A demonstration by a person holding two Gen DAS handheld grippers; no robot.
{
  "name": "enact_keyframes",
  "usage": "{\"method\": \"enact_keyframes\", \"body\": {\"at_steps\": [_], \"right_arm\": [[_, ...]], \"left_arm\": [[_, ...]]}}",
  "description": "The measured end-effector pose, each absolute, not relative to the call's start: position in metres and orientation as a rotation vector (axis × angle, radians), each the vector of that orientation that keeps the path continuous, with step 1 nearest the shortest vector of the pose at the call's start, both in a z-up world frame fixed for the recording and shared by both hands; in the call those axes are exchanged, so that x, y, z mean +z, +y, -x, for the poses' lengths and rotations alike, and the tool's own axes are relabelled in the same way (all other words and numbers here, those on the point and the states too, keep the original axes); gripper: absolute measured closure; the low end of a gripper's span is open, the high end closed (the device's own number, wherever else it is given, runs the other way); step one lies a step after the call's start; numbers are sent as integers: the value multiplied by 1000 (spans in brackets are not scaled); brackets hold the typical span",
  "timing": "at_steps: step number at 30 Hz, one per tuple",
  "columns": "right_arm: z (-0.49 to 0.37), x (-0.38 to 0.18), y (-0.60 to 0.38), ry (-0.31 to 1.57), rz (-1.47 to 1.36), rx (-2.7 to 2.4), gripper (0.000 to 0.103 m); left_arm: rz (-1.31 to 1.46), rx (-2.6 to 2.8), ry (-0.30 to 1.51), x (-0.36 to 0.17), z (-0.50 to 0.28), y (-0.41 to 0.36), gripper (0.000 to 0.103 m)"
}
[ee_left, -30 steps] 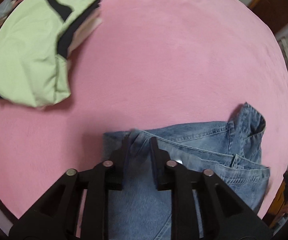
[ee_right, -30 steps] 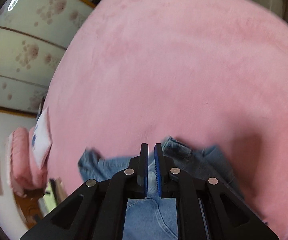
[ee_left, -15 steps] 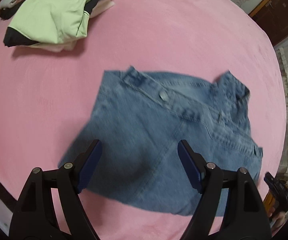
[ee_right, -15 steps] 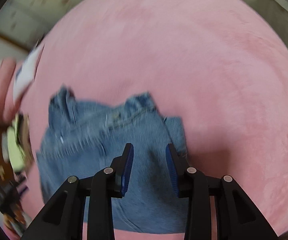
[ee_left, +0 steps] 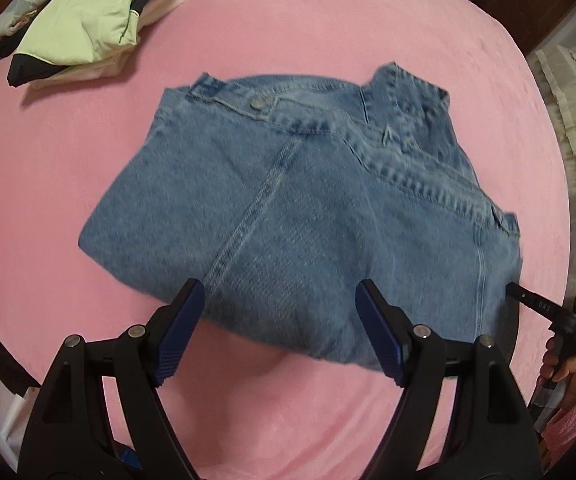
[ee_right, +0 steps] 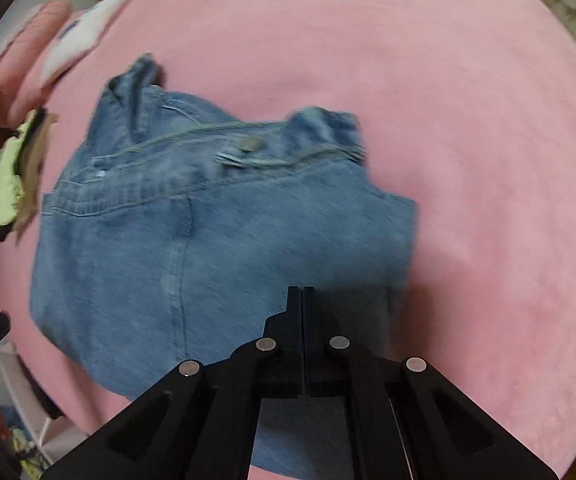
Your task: Fold large clothes
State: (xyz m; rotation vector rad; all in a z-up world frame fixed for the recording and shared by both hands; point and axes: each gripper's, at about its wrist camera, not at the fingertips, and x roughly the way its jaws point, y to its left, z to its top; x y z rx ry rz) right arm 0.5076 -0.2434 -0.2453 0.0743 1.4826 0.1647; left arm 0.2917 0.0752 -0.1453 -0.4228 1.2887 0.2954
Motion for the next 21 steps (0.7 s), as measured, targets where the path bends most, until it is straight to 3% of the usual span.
{"method": "enact_keyframes", "body": {"at_steps": [3, 7, 13, 17, 21], "right_arm": [[-497, -249, -271, 1524, -89, 48, 103], [-477, -226, -292, 1437, -187, 85, 103], [-422, -190, -267, 1281, -312, 238, 103], [-389, -205, -208, 1292, -460, 386, 103], [-363, -239, -141, 1389, -536, 552, 103]], "left_arm": [[395, 267, 1300, -148, -289, 70, 28], [293, 205, 1321, -159, -292, 61, 28], [183, 0, 1375, -183, -295, 41, 57], [260, -173, 1395, -197, -294, 34, 77], [285, -260, 1468, -216, -296, 23, 77]]}}
